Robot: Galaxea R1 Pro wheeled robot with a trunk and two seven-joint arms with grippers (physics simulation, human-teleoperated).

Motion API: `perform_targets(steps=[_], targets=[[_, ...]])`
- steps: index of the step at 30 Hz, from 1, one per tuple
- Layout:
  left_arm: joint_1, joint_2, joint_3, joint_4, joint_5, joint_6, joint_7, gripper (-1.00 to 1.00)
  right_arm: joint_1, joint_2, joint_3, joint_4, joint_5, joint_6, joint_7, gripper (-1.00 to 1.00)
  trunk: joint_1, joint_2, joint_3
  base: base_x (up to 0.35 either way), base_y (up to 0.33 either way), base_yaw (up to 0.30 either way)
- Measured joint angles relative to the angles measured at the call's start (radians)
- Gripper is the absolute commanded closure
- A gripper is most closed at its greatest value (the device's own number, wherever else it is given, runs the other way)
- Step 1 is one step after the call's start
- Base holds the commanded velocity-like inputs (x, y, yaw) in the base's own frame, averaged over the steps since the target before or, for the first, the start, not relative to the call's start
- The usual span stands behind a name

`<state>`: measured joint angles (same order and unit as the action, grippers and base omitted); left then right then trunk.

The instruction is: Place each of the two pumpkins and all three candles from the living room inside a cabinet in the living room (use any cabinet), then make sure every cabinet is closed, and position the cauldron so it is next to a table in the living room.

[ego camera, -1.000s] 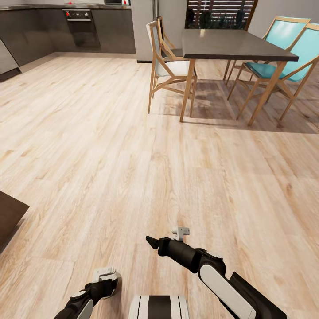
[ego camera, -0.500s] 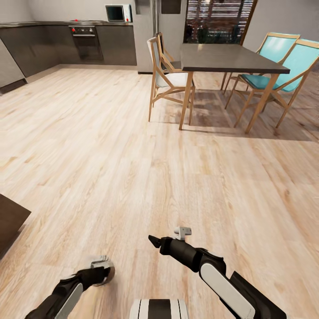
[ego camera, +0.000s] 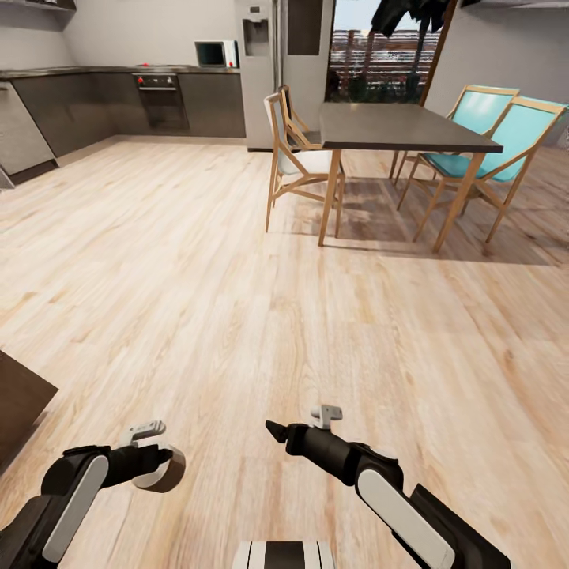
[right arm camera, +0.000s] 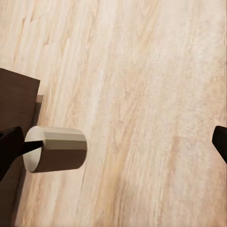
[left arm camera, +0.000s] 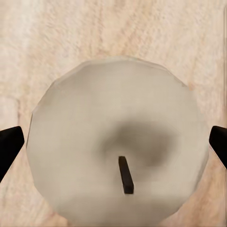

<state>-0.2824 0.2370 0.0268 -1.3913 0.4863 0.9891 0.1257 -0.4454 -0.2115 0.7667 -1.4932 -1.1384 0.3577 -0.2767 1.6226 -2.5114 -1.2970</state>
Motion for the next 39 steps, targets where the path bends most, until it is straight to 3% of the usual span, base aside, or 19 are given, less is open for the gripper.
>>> perform_targets(steps=[7, 12, 22, 31, 39], targets=[[0.010, -0.006, -0.008, -0.002, 0.037, -0.010, -0.025, 1.00, -0.002, -0.019, -0.012, 0.039, 0.015, 0.004, -0.018, -1.00, -0.003, 0.001, 0.023, 0.000, 0.000, 0.000], [0.008, -0.034, -0.006, -0.004, 0.074, -0.010, -0.019, 1.00, -0.002, -0.022, -0.037, 0.067, 0.022, 0.003, -0.007, -1.00, -0.005, 0.003, 0.042, 0.000, 0.000, 0.000], [0.008, -0.089, -0.004, -0.002, 0.073, -0.010, -0.017, 1.00, -0.002, -0.021, -0.040, 0.123, 0.023, 0.003, -0.006, -1.00, -0.009, 0.005, 0.081, 0.000, 0.000, 0.000], [0.008, -0.090, -0.008, 0.003, 0.071, -0.011, -0.012, 1.00, -0.002, -0.021, -0.047, 0.182, 0.022, 0.014, -0.008, -1.00, -0.014, 0.007, 0.116, 0.000, 0.000, 0.000], [0.008, -0.096, -0.010, 0.004, 0.070, -0.011, 0.105, 1.00, -0.002, -0.021, -0.050, 0.184, 0.020, 0.014, -0.014, -1.00, -0.017, 0.009, 0.147, 0.000, 0.000, 0.000]])
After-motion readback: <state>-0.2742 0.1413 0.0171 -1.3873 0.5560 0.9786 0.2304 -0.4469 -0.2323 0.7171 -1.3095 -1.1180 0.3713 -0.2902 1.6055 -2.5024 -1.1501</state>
